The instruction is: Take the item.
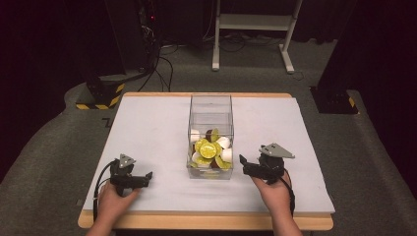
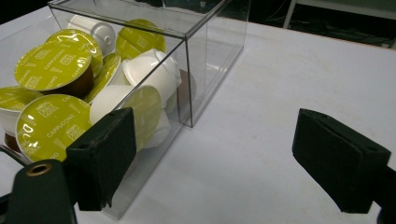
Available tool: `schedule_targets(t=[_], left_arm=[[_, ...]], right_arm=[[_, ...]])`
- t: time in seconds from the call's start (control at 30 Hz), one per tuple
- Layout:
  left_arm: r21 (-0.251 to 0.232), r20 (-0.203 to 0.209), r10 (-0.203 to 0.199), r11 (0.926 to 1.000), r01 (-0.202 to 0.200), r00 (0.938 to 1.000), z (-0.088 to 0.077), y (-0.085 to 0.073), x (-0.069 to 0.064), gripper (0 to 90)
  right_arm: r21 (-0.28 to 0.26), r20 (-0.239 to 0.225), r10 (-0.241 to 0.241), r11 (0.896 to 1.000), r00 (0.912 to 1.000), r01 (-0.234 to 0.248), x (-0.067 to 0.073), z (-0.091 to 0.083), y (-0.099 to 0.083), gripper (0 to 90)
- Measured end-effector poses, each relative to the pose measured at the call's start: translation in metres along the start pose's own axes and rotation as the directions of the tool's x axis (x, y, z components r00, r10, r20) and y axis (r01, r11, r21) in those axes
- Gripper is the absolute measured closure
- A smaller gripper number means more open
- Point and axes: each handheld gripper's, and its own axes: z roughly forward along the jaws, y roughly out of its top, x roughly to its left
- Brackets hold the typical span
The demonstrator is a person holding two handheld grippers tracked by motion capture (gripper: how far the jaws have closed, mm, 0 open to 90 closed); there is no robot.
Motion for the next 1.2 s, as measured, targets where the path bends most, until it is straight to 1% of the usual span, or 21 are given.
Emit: schedule_targets(t=[0.27, 0.6, 0.63, 0.8, 0.83, 0.97, 1.2], left_arm=[[0.0, 0.0, 0.0, 1.0, 0.0, 1.0, 0.0, 0.0, 0.0, 1.4], [0.0, 0.0, -0.001, 1.0, 0.001, 1.0, 0.0, 0.0, 0.0, 1.4], [0.0, 0.0, 0.0, 1.0, 0.0, 1.0, 0.0, 0.0, 0.0, 1.4], [0.0, 0.0, -0.001, 1.0, 0.001, 1.0, 0.0, 0.0, 0.0, 1.4], [0.002, -0.001, 0.003, 1.0, -0.003, 1.0, 0.0, 0.0, 0.0, 1.4], [-0.001, 0.0, -0.002, 1.0, 0.002, 1.0, 0.0, 0.0, 0.0, 1.4], [0.0, 0.0, -0.001, 1.0, 0.001, 1.0, 0.0, 0.0, 0.0, 1.4]], right_arm=[[-0.005, -0.015, -0.002, 1.0, 0.9999, 0.002, 0.004, -0.002, 0.002, 14.1], [-0.015, -0.036, -0.007, 1.0, 0.9993, 0.007, 0.012, 0.0, 0.012, 14.1], [-0.016, -0.044, -0.01, 1.0, 0.999, 0.01, 0.014, 0.001, 0.013, 14.1], [-0.015, -0.054, -0.008, 1.0, 0.9985, 0.007, 0.015, 0.002, 0.016, 14.1], [-0.012, -0.056, -0.004, 1.0, 0.9984, 0.003, 0.016, 0.002, 0.017, 14.2], [-0.012, -0.063, -0.004, 1.0, 0.998, 0.004, 0.017, 0.003, 0.019, 14.2], [-0.02, -0.08, -0.007, 1.0, 0.9968, 0.005, 0.021, 0.003, 0.023, 14.1]])
